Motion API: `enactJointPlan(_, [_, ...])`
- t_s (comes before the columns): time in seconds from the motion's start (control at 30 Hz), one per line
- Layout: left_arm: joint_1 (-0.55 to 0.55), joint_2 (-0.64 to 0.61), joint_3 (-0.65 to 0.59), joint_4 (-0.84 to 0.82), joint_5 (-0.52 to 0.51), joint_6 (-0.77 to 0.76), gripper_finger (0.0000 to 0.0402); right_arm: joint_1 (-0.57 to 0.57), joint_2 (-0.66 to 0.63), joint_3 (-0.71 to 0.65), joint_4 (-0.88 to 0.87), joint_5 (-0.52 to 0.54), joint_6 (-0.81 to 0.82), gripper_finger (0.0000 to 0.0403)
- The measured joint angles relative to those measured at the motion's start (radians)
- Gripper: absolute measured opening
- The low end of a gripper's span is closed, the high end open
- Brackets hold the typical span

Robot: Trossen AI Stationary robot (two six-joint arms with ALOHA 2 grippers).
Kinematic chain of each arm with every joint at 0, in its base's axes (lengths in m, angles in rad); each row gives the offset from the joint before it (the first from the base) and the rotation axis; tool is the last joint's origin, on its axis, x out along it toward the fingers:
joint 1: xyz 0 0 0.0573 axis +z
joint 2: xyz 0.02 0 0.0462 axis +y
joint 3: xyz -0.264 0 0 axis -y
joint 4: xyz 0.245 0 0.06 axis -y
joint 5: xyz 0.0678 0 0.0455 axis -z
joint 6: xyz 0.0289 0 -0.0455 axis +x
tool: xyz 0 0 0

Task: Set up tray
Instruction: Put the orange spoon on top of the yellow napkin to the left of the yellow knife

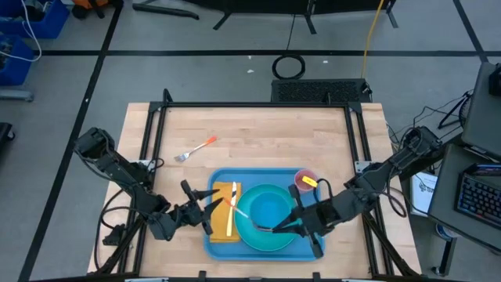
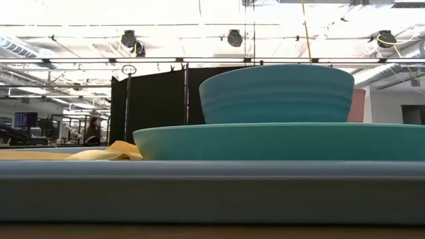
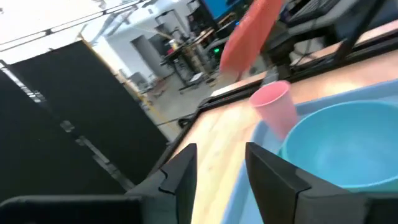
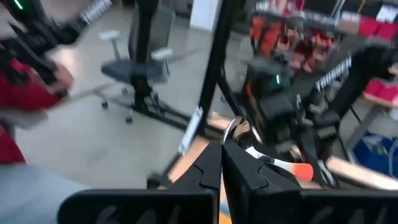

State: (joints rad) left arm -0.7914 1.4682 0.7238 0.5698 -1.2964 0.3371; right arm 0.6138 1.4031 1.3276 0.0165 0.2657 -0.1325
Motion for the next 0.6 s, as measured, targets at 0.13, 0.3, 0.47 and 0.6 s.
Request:
enactJointPlan(0.13, [0.000, 0.000, 0.000, 0.004, -0.111, 0.064, 0.0157, 0.012, 0.004, 0.000, 0.024, 0.048, -0.020, 0.0000])
enactJointPlan(0.3, [0.035, 0.000, 0.000, 0.038, -0.241, 0.140, 0.0159, 0.014, 0.005, -0.009, 0.128, 0.079, -0.068, 0.0000])
enactJointPlan(0.47, [0.098, 0.000, 0.002, 0.047, -0.276, 0.213, 0.0159, 0.002, -0.001, -0.038, 0.256, 0.069, -0.105, 0.0000])
enactJointPlan(0.6, [0.153, 0.000, 0.029, 0.080, -0.276, 0.299, 0.0159, -0.003, -0.003, -0.054, 0.314, 0.072, -0.118, 0.0000])
